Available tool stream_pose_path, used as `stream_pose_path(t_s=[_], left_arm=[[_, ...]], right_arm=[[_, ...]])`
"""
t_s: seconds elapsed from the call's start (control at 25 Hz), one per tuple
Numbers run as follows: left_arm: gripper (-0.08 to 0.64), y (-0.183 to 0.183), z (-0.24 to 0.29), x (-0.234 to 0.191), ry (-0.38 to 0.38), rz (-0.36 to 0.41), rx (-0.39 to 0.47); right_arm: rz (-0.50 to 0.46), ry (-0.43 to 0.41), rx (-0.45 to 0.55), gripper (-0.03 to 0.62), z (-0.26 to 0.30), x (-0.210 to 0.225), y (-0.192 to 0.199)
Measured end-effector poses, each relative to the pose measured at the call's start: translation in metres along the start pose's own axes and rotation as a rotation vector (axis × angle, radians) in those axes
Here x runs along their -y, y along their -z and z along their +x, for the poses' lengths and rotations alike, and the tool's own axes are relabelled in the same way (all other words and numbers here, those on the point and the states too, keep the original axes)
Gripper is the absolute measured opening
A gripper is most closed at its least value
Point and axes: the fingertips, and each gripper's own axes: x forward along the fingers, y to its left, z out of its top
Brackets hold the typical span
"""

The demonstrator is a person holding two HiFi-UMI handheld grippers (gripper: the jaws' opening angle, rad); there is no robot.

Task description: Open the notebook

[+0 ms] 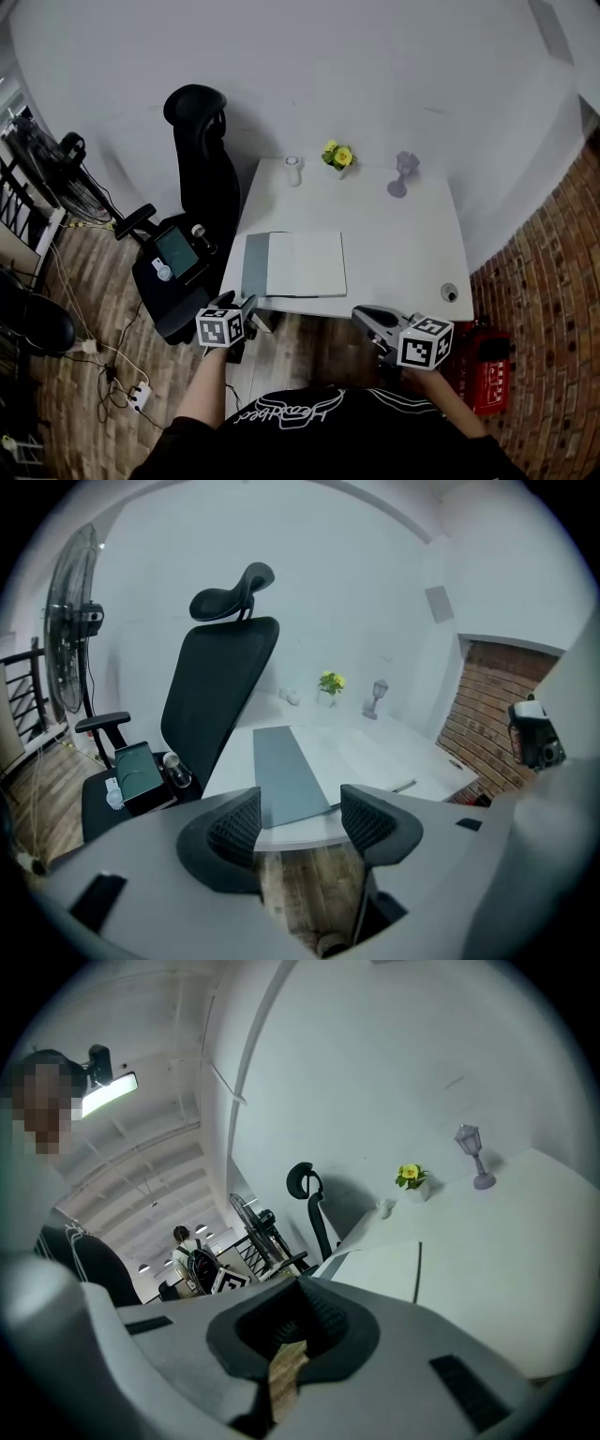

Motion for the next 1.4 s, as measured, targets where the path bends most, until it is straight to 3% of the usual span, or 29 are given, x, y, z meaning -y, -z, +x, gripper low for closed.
stream_pose_path(t_s=[0.2,0.52,0.92,1.0,1.24,1.4], left_arm=[[0.272,-0.021,-0.028,0.038,0.074,0.001,0.068],[0.265,-0.048,-0.093,0.144,0.276,-0.001,0.172],[0.119,-0.061,-0.18,0.258,0.488,-0.027,0.271],[0.061,-0.062,-0.194,0.276,0.513,0.004,0.296],[0.048,-0.057,-0.223,0.32,0.535,0.134,0.319],[0.048,-0.047,-0.231,0.336,0.532,0.166,0.31]], right_arm=[[-0.036,-0.042,-0.015,0.0,-0.004,-0.016,0.001],[-0.086,-0.135,0.01,0.0,-0.027,-0.046,0.004],[-0.075,-0.234,0.114,0.0,-0.071,-0.089,-0.001],[-0.091,-0.253,0.135,0.0,-0.082,-0.099,-0.005],[-0.138,-0.255,0.18,-0.002,-0.117,-0.114,-0.004],[-0.146,-0.267,0.191,-0.002,-0.132,-0.121,0.001]])
